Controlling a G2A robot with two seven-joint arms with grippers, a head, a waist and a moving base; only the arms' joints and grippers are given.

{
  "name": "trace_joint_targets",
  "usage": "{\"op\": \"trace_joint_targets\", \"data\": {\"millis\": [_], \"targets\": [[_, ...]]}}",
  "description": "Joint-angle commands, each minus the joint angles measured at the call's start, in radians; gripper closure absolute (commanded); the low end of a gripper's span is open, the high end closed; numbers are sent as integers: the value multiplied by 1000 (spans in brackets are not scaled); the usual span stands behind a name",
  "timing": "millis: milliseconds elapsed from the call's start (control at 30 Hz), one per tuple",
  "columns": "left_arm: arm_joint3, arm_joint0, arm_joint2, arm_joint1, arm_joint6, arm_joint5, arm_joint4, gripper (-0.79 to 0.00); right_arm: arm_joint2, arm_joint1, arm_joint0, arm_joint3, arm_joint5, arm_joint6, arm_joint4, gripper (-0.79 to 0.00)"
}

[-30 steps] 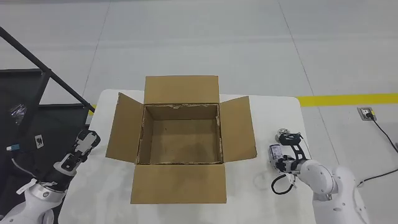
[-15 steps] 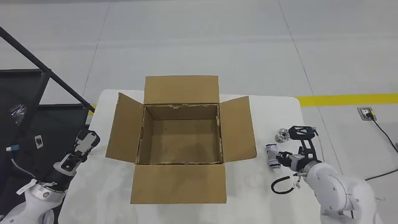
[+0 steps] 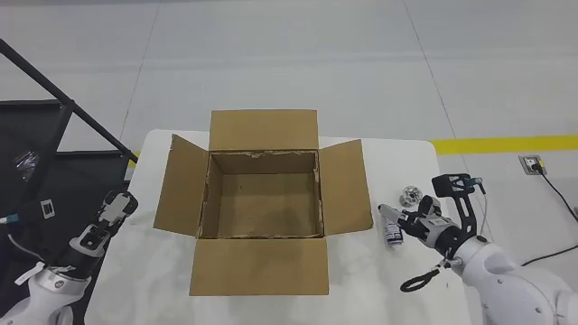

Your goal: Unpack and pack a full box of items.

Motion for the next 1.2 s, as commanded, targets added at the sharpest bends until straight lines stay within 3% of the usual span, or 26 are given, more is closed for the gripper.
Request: {"op": "trace_joint_targets", "data": {"millis": [0, 233, 433, 567, 867, 1167], "targets": [[5, 0, -5, 1, -3, -3, -6, -785, -2, 0, -1, 1, -2, -5, 4, -785], [17, 7, -19, 3, -11, -8, -21, -785, -60, 8, 139, 128, -23, 31, 142, -785], [39, 18, -32, 5, -11, -12, -33, -785, -147, 14, 344, 335, 50, 139, 150, -785], [41, 25, -44, 6, -7, -10, -39, -785, -200, 18, 425, 427, 61, 193, 141, -785], [22, 31, -39, 6, -3, -6, -32, -785, -287, 26, 470, 441, 98, 272, 103, -785], [23, 17, -24, 8, -3, 0, -22, -785, -348, 33, 463, 399, 131, 278, 74, -785]]}}
